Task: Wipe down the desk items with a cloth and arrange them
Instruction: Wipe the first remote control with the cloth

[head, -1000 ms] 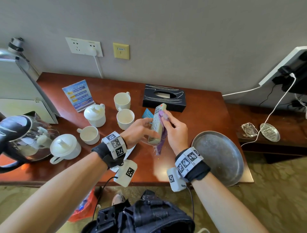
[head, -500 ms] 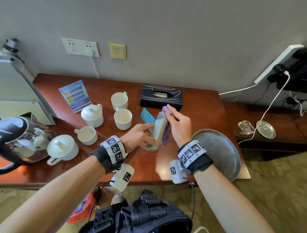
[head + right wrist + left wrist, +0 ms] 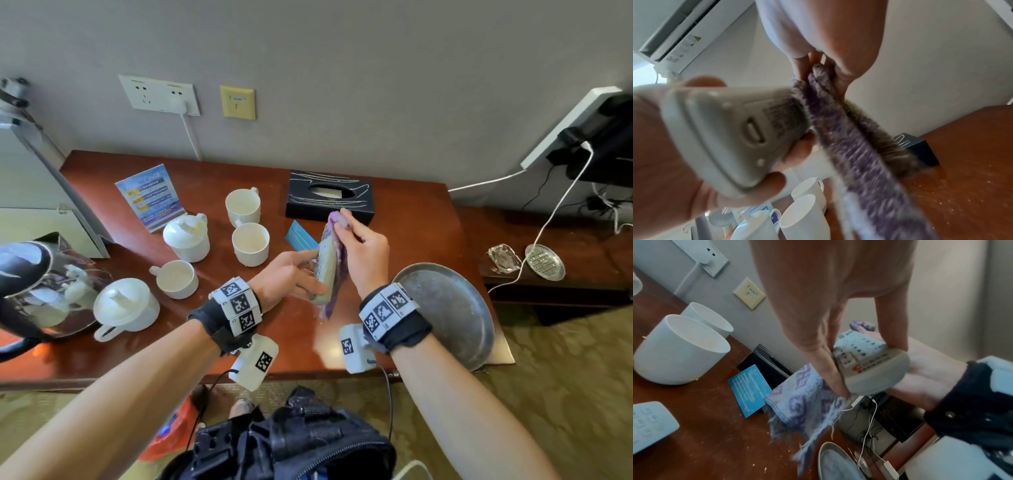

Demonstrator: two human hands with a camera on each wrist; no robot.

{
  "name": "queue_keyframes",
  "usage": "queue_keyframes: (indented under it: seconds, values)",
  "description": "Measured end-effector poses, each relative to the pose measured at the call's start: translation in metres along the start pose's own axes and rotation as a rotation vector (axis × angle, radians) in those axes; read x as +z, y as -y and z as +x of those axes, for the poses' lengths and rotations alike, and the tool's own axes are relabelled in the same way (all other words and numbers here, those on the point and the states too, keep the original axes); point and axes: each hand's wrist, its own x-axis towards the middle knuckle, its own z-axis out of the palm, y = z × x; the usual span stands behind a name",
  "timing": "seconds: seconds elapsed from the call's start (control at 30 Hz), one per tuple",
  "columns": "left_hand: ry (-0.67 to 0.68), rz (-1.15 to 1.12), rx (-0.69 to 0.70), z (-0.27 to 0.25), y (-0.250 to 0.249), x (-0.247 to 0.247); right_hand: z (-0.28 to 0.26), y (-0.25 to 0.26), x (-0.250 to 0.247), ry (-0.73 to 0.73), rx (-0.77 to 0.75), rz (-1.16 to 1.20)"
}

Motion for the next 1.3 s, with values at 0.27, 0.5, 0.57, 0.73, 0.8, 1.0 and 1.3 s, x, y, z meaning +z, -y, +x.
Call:
queue_keyframes:
  seconds: [0.27, 0.5, 0.57, 0.73, 0.8, 1.0, 1.3]
  values:
    - [-0.128, -0.151, 0.040, 0.006, -0.006, -0.006, -0.006, -0.001, 0.009, 0.055, 0.001, 0.007]
    - [-0.084, -0.187, 0.058, -0.002, -0.005, -0.022, -0.036, -0.015, 0.007, 0.161, 0.018, 0.075]
    - [-0.034, -0.202, 0.051, -0.004, -0.004, -0.020, -0.031, -0.011, 0.010, 0.108, 0.016, 0.081]
    - [0.082, -0.192, 0.024, -0.009, 0.002, -0.011, -0.003, 0.002, 0.013, -0.014, 0.034, 0.117]
    - [0.065, -0.214, 0.039, -0.009, 0.002, -0.007, 0.001, 0.006, 0.012, 0.003, 0.037, 0.143]
    - [-0.029, -0.249, 0.092, -0.004, -0.010, -0.007, -0.023, -0.004, 0.009, 0.092, 0.079, 0.183]
    - [-0.041, -0.114, 0.092, -0.004, -0.008, -0.012, -0.032, -0.006, 0.009, 0.089, 0.121, 0.237]
